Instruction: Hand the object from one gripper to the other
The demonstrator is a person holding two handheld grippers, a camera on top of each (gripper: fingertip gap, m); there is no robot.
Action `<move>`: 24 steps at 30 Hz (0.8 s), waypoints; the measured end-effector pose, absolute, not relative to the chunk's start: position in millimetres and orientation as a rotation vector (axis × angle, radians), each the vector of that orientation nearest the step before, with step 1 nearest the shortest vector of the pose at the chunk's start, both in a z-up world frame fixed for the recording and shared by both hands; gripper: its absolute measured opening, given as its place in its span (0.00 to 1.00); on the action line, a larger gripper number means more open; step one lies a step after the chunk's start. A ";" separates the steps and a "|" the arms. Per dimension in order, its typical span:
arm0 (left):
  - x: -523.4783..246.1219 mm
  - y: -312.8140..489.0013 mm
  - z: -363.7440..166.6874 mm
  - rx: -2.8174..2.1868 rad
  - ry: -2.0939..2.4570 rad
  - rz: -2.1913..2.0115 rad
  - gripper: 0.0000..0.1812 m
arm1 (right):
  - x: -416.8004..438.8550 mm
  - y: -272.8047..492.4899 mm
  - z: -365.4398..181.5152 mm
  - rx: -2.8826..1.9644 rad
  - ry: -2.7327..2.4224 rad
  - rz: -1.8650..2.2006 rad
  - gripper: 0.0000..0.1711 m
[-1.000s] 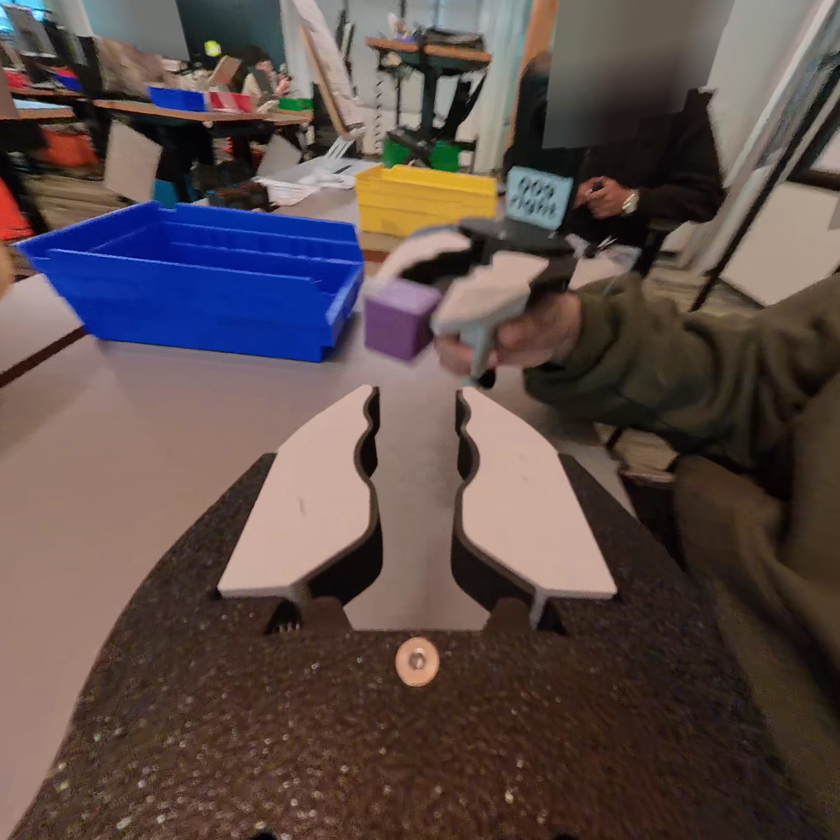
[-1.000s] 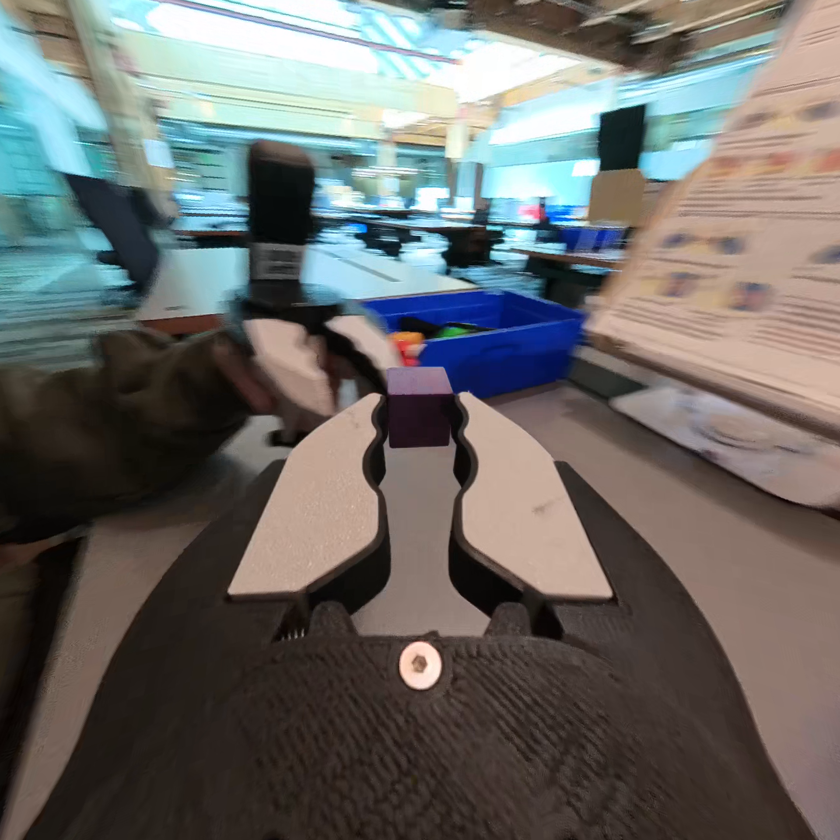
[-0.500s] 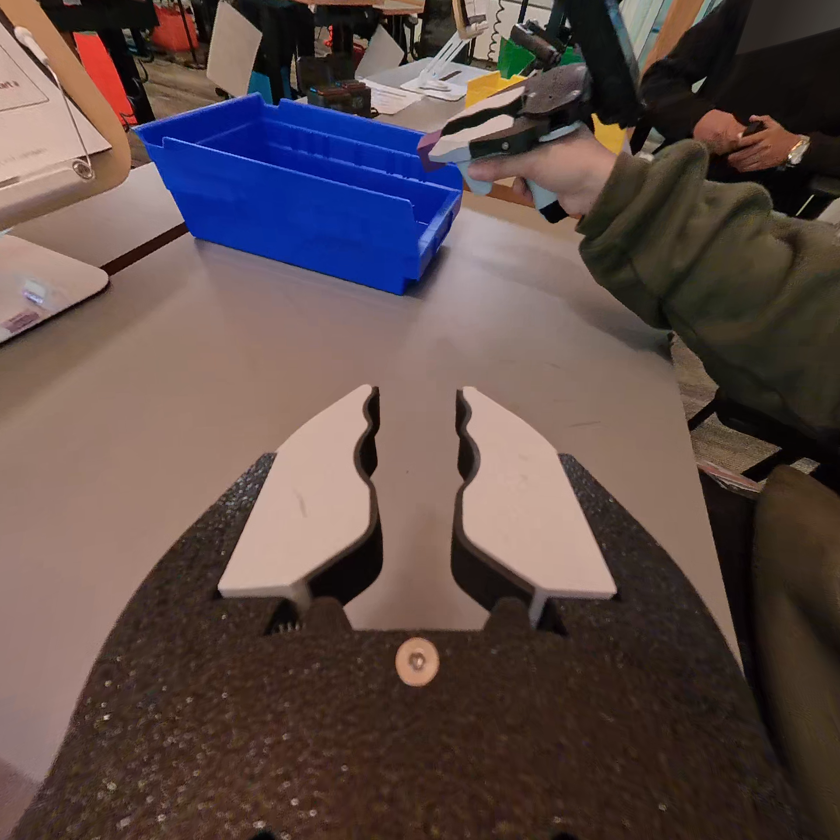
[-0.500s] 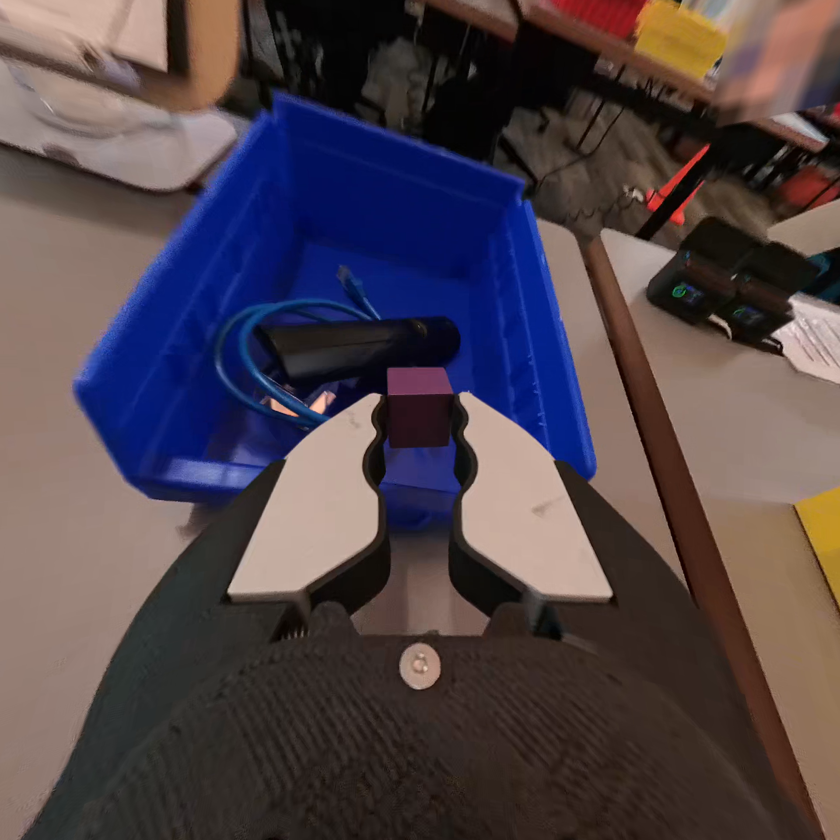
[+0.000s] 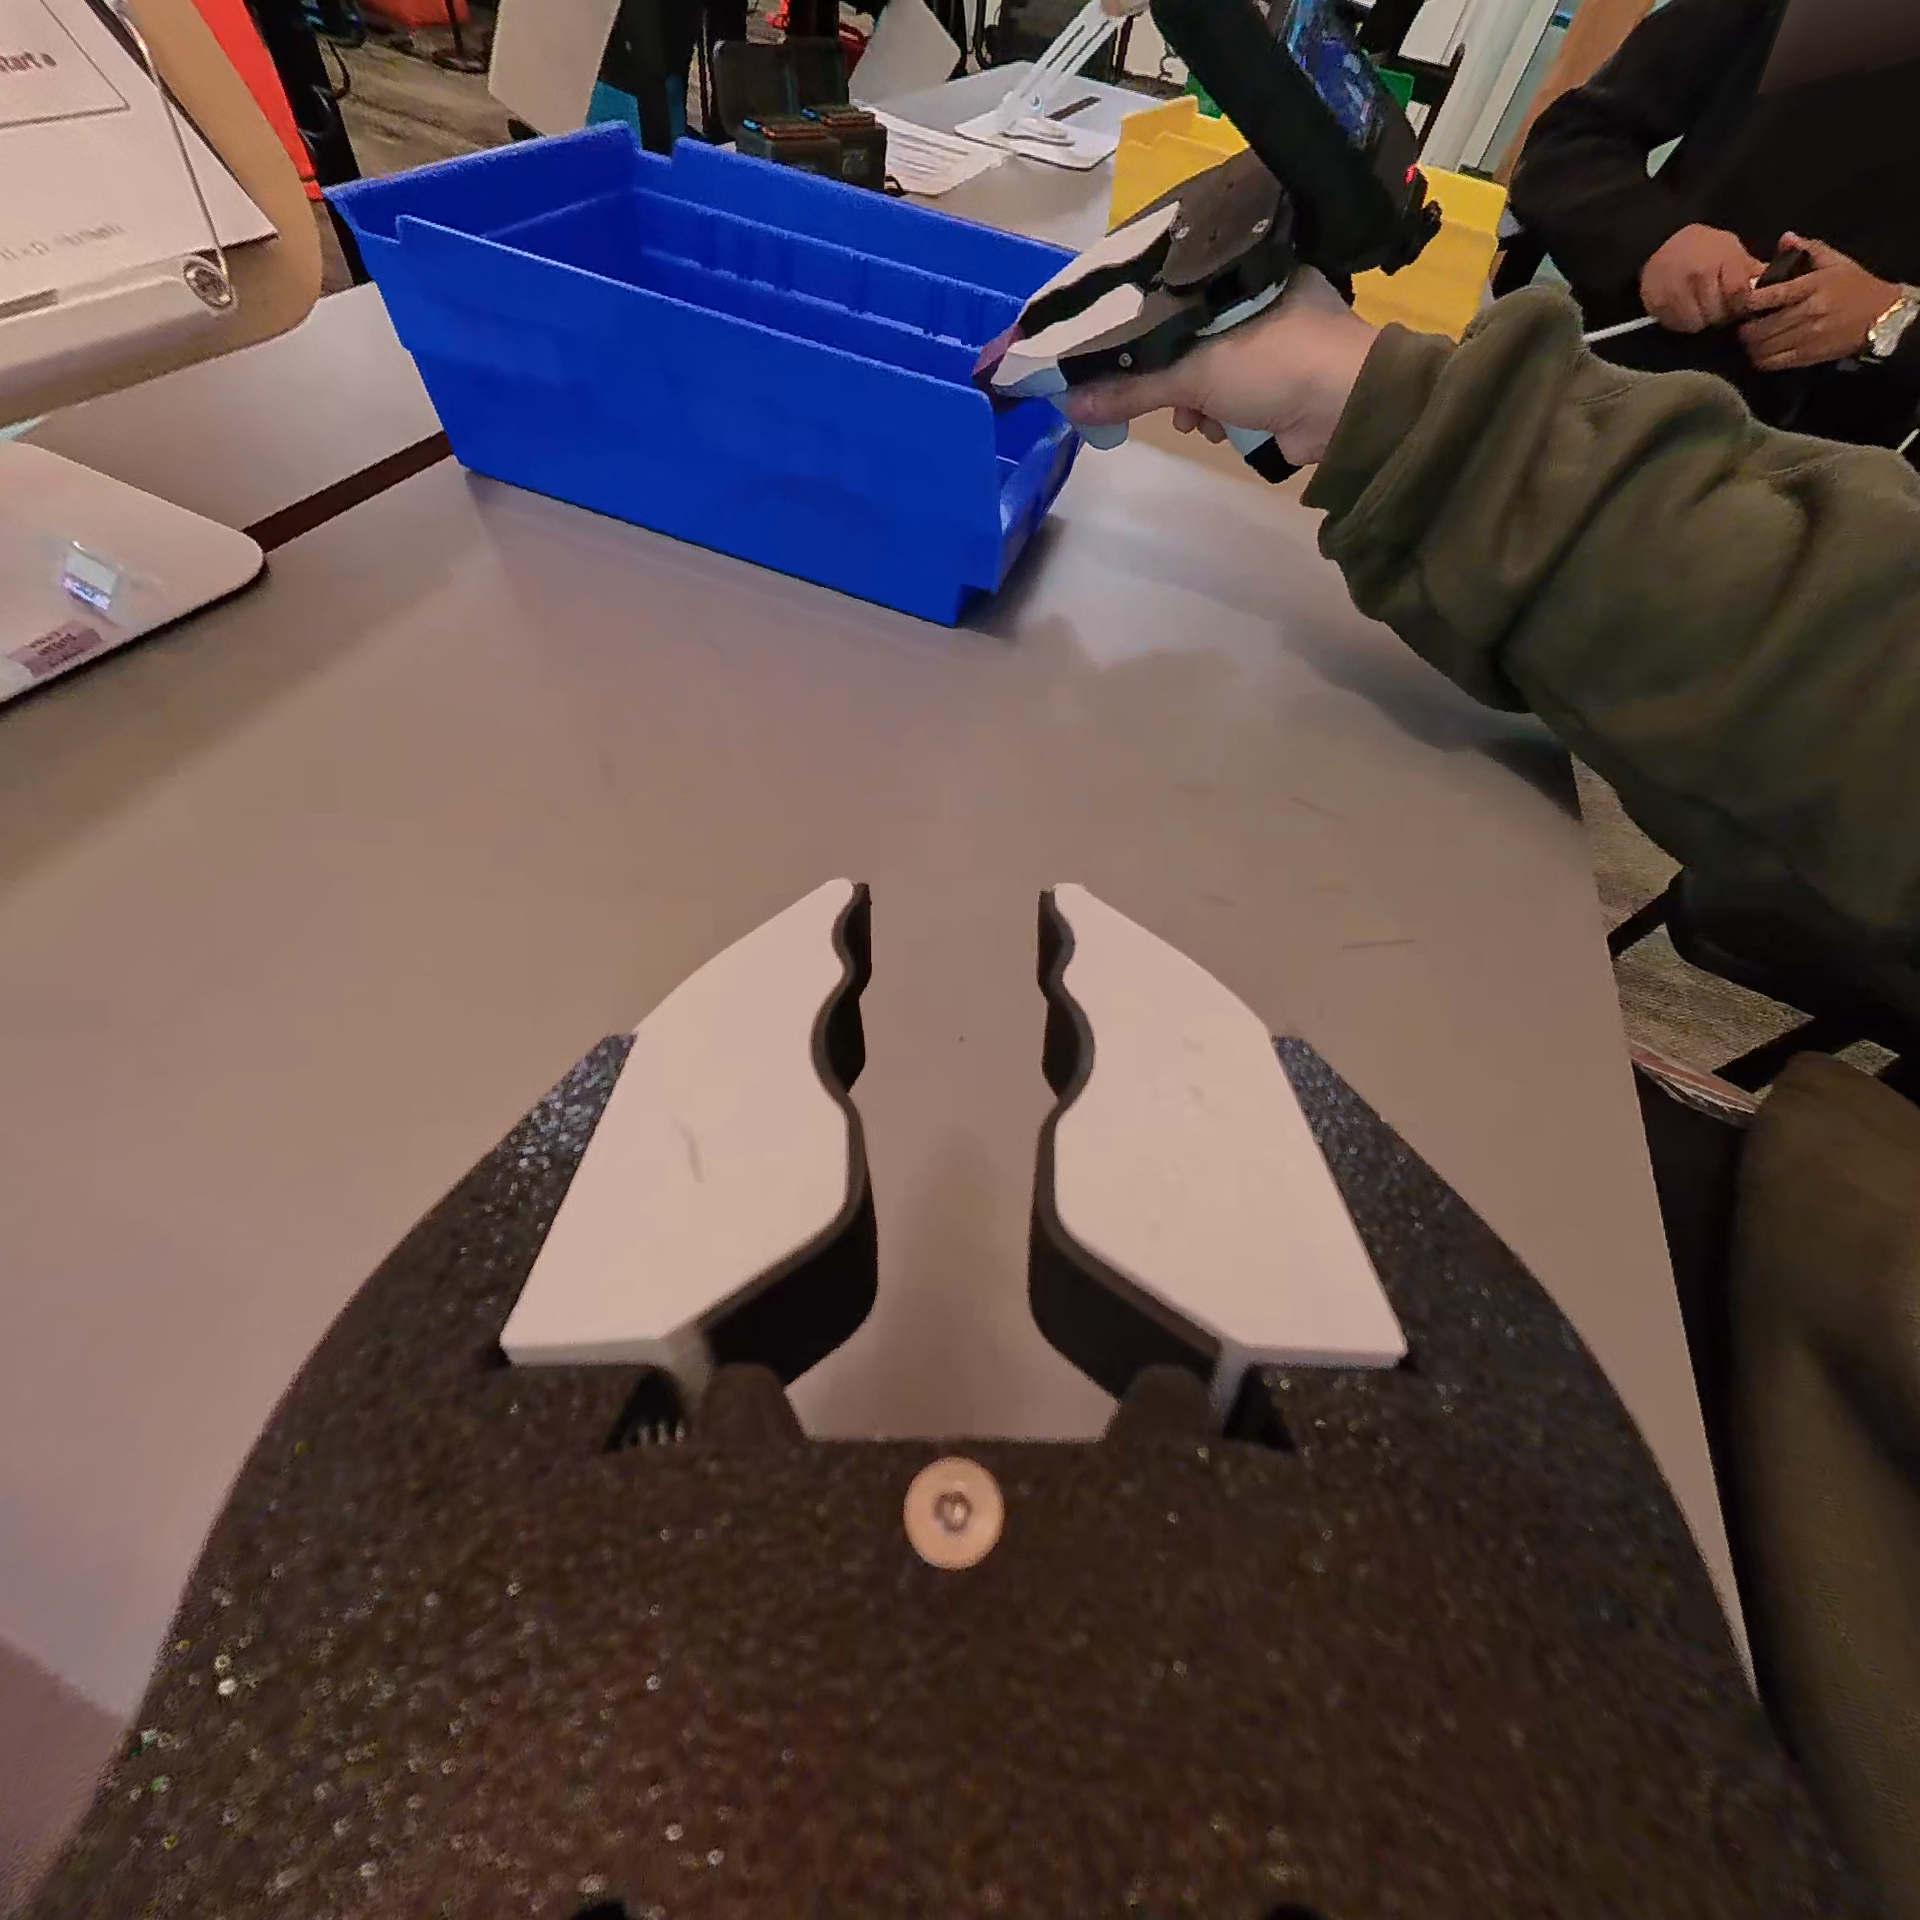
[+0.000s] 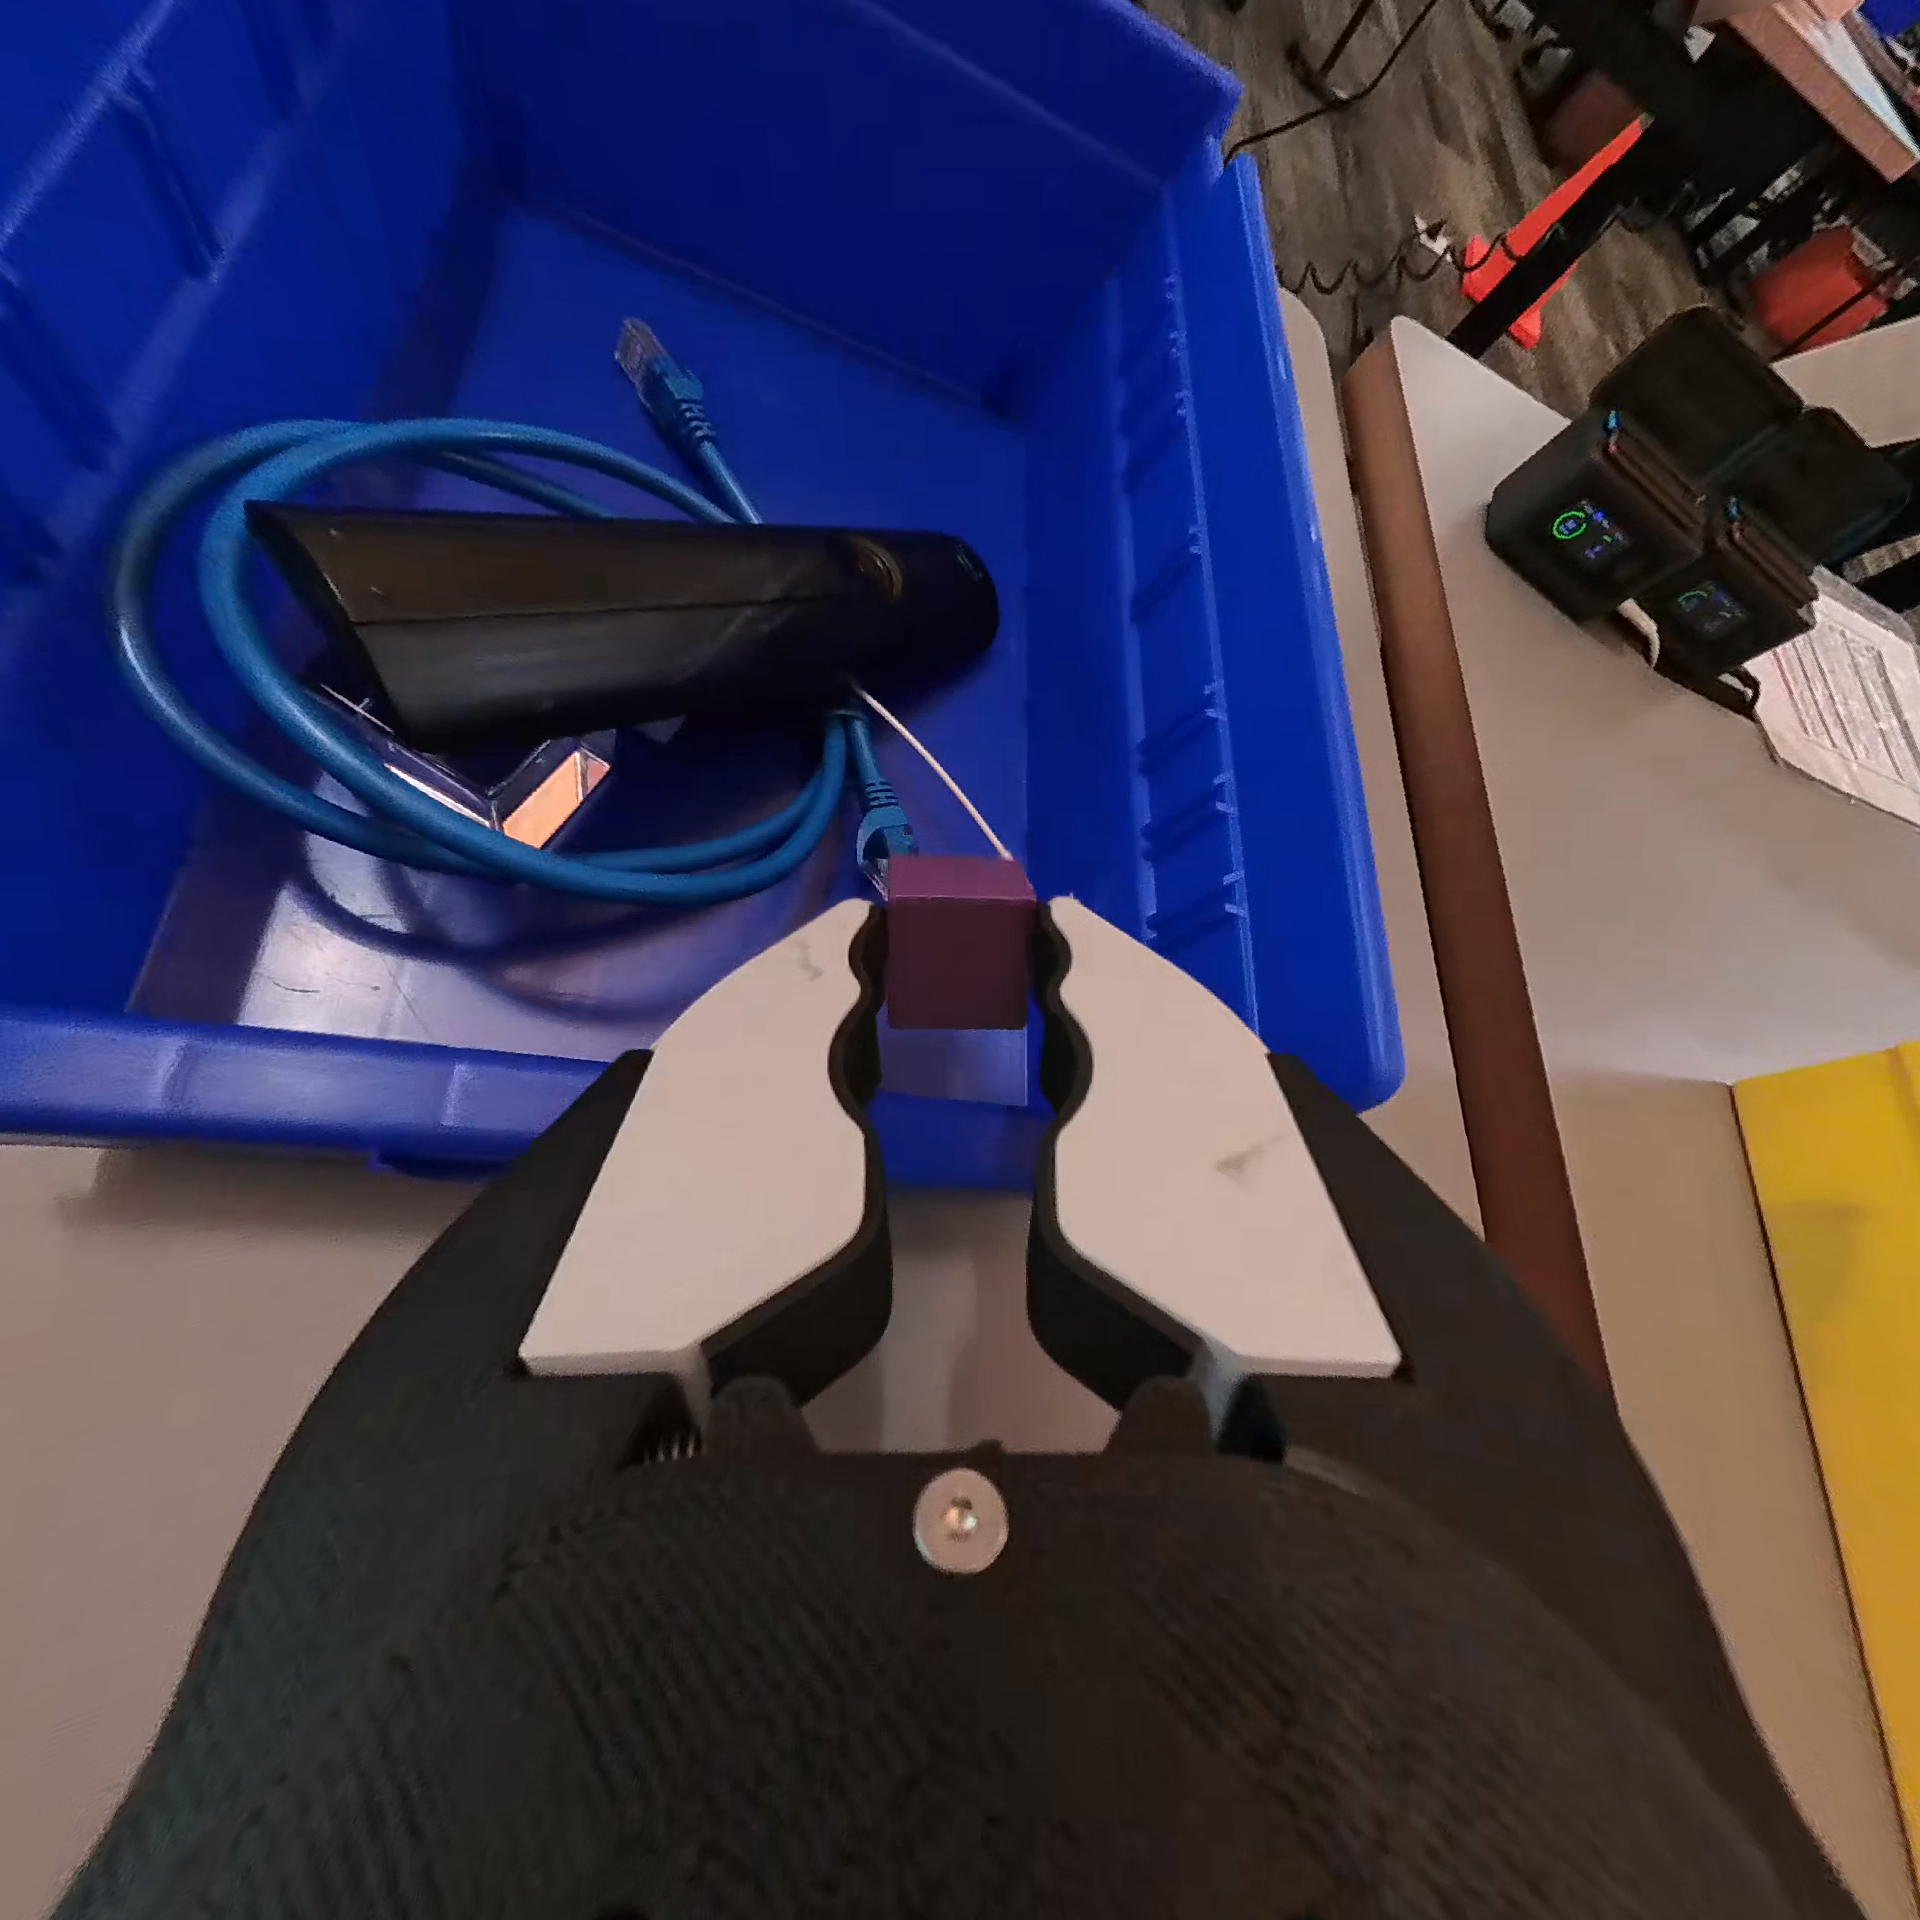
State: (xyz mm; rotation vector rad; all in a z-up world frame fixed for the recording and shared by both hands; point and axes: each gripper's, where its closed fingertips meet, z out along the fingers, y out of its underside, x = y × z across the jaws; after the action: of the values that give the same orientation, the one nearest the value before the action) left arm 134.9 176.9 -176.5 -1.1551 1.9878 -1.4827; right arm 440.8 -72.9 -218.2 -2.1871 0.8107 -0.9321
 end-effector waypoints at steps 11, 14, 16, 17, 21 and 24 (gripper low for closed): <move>136.4 189.0 -162.6 -1.210 1.891 -1.527 0.17 | 402.4 -66.2 -197.0 -2.051 0.812 -0.904 0.35; 133.7 198.5 -151.2 -1.198 1.845 -1.493 0.17 | 369.5 -41.3 -179.1 -1.951 0.738 -0.801 0.37; 128.7 209.9 -139.0 -1.173 1.822 -1.451 0.18 | 346.8 -16.9 -173.3 -1.896 0.675 -0.678 0.41; 125.3 221.4 -131.0 -1.168 1.791 -1.416 0.18 | 335.9 -4.7 -171.1 -1.875 0.643 -0.617 0.43; 104.8 315.1 -107.3 -1.359 1.514 -1.188 0.17 | 306.1 27.8 -148.8 -1.751 0.551 -0.475 0.47; 83.8 398.4 -129.4 -1.579 1.457 -0.855 0.20 | 294.9 34.8 -141.7 -1.756 0.493 -0.453 0.48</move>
State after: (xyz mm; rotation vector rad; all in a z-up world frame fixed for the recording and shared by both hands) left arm 83.8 398.4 -129.4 -1.5792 1.4565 -0.8550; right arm 294.9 34.8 -141.7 -1.7564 0.4935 -0.4529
